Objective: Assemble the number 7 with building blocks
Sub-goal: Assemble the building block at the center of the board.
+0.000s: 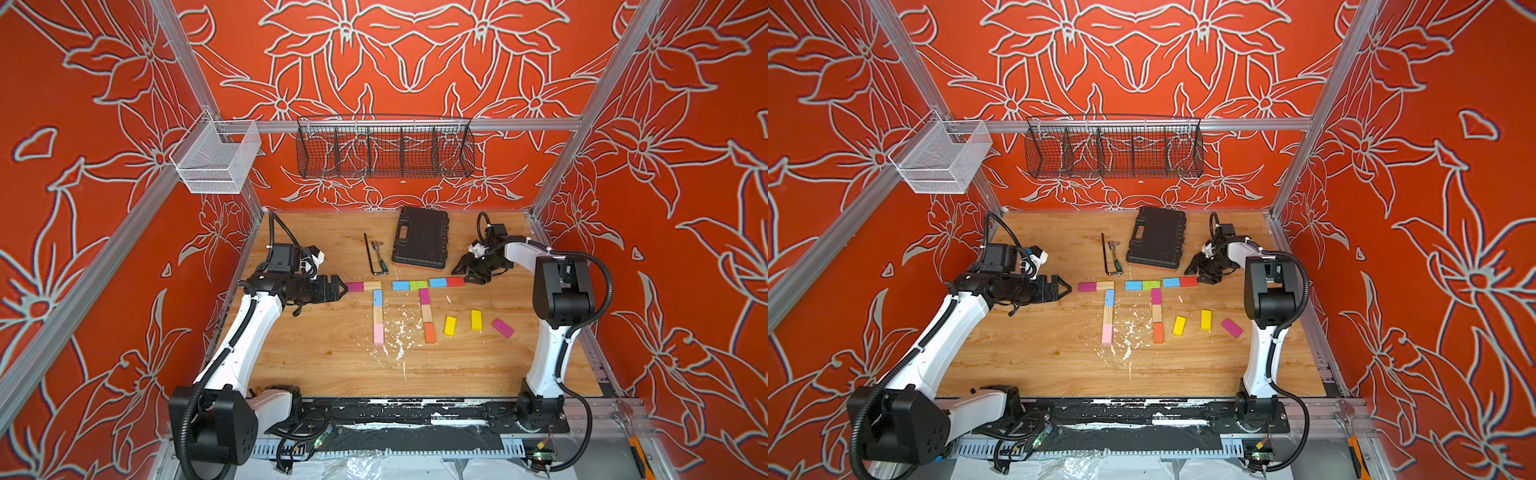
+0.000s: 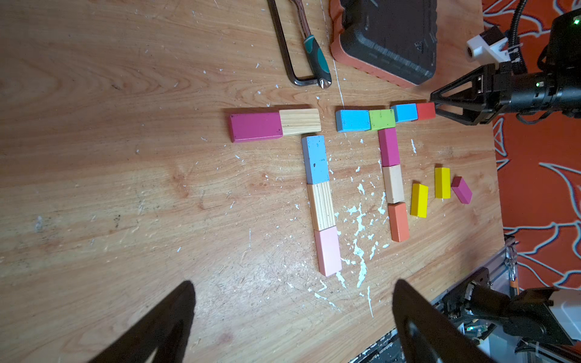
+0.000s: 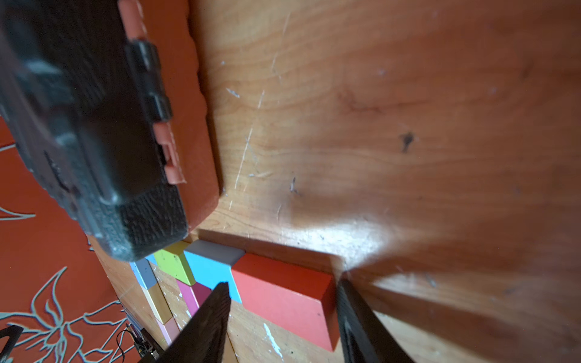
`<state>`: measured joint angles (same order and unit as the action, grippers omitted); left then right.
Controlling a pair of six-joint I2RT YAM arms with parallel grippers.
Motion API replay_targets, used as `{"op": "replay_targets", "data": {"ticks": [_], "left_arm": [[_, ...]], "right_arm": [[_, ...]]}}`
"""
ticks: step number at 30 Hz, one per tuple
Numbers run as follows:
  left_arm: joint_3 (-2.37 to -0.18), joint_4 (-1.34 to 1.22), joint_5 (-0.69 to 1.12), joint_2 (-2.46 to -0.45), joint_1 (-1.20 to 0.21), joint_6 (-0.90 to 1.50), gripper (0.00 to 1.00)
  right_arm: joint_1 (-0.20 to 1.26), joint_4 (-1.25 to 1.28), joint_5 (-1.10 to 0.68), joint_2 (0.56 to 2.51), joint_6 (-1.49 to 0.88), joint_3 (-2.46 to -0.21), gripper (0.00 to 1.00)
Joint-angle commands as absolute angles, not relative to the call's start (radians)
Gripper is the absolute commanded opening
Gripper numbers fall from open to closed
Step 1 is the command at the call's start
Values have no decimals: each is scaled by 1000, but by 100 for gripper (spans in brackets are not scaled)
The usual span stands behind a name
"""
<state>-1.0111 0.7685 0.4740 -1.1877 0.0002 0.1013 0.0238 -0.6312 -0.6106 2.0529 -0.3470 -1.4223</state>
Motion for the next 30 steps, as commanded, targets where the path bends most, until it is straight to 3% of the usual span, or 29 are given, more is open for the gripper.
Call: {"op": "replay_targets", "data": {"ticks": [1, 8, 12, 22, 30], "left_arm": [[-1006, 779, 482, -1188, 7, 95, 95], [-1006, 778, 483, -1190, 6, 95, 95], [-1008, 777, 488, -1193, 6, 95, 95], [-1005, 779, 486, -1189, 6, 95, 95], [-1006, 781, 485, -1186, 7, 94, 95]], "right_arm": [[29, -664, -575, 2037, -345, -1396, 58], [33, -685, -423, 1939, -331, -1395, 60], [106, -762, -328, 1881, -272, -1428, 62], [326, -703, -512, 1970, -366, -1507, 61], [373, -711, -517, 2069, -394, -1609, 61]]}}
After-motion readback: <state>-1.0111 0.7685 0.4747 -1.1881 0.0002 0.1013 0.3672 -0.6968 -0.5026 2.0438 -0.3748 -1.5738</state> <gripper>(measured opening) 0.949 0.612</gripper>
